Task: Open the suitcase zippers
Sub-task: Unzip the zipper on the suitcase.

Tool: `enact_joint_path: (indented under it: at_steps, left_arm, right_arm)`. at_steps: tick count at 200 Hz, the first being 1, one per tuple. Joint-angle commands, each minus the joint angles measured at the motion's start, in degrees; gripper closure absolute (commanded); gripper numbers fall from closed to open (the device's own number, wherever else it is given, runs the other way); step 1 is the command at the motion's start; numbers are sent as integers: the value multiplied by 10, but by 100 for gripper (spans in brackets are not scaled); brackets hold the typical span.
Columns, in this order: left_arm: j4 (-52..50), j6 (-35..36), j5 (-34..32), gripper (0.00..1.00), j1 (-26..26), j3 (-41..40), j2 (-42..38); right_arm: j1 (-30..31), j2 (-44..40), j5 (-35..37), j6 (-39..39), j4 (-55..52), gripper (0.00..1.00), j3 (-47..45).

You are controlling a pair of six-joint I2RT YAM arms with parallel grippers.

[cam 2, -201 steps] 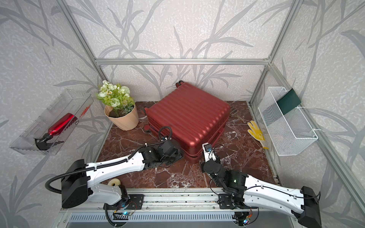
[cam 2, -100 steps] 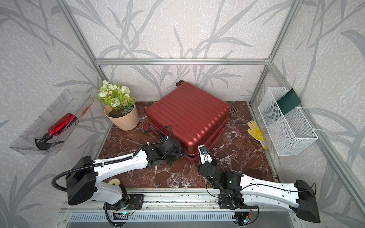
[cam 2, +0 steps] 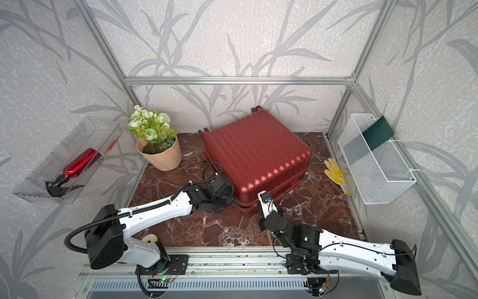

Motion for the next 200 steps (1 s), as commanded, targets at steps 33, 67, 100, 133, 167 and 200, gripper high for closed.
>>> enact_joint_path:
  at_steps: [33,67,100,133,167,200]
  left_arm:
    - [-183,191,-52,100,99,50,24]
    - [-202,227,-102,100,160,40,-24]
    - [-219,288,-118,100,212,49,-31]
    - [-228,341,-138,100,239,50,-18]
    - [-225,374,-160,99,258,52,-30]
    - [-247,369,-94,46,245,74,-80]
  right_arm:
    - [-80,-33,89,-78,-36,100,30]
    - [-131,-61,152,-84,-67,100,30]
    - [-206,-82,165,-60,-97,100,35]
    - [-292,-78,147,-43,-99,100,36]
    - [-372,-68,64,-27,-85,100,35]
    - [-349,-62,-74,-12,-70,100,24]
